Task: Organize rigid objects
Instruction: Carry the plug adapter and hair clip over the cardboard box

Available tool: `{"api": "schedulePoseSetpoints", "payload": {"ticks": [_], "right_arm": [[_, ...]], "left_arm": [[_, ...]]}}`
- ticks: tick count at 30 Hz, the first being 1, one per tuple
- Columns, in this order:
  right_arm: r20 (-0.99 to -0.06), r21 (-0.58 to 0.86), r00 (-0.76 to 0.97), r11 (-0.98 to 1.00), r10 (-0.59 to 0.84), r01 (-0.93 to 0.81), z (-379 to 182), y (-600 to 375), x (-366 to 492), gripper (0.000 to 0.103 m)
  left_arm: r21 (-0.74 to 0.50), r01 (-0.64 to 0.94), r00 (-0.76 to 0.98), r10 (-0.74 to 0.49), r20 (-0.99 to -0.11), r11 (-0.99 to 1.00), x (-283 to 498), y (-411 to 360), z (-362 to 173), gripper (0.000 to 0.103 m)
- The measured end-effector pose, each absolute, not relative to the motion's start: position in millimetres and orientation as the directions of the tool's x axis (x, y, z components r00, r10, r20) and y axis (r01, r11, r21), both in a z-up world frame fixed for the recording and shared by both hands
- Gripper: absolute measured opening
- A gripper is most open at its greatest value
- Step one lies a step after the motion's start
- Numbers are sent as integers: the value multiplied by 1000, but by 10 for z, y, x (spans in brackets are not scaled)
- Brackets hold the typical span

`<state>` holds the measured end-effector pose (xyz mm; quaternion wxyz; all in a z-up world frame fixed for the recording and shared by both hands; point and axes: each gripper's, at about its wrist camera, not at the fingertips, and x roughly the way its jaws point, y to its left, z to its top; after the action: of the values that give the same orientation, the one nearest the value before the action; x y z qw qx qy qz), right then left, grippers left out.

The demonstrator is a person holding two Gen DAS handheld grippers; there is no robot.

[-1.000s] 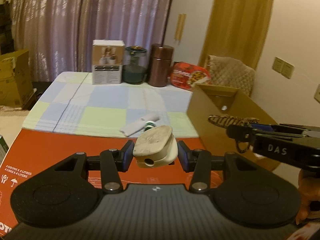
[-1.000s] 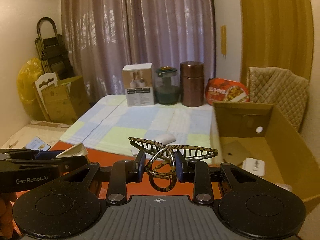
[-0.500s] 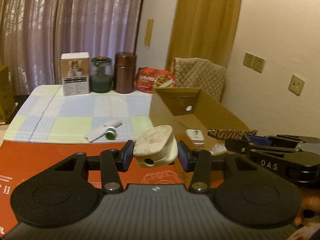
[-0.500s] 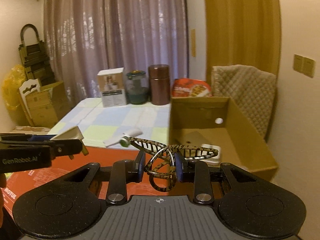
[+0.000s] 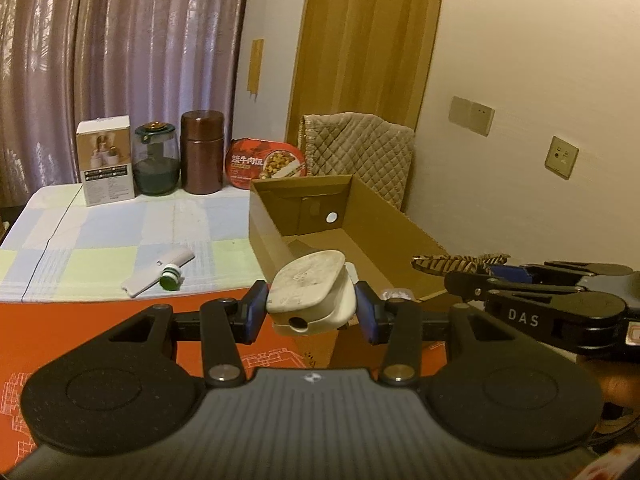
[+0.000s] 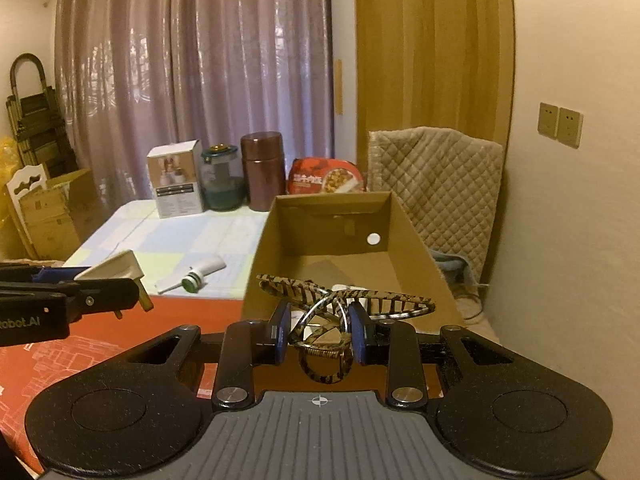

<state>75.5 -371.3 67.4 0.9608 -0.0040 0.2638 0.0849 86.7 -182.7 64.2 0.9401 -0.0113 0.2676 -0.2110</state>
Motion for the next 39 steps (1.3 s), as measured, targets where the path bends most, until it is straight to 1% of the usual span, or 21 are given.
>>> {"api": "schedulePoseSetpoints", "payload": {"ticks": [19, 39], "right_arm": [[-535, 29, 833, 988, 141, -149, 613, -3998, 941, 27], [-592, 35, 786, 981, 175, -192, 458, -4162, 1607, 27]], "left_arm": [[-118, 439, 740, -433, -515, 891, 1031, -2163, 619, 41], [-73, 466, 714, -424, -557, 882, 1702, -2585, 497, 41]]}}
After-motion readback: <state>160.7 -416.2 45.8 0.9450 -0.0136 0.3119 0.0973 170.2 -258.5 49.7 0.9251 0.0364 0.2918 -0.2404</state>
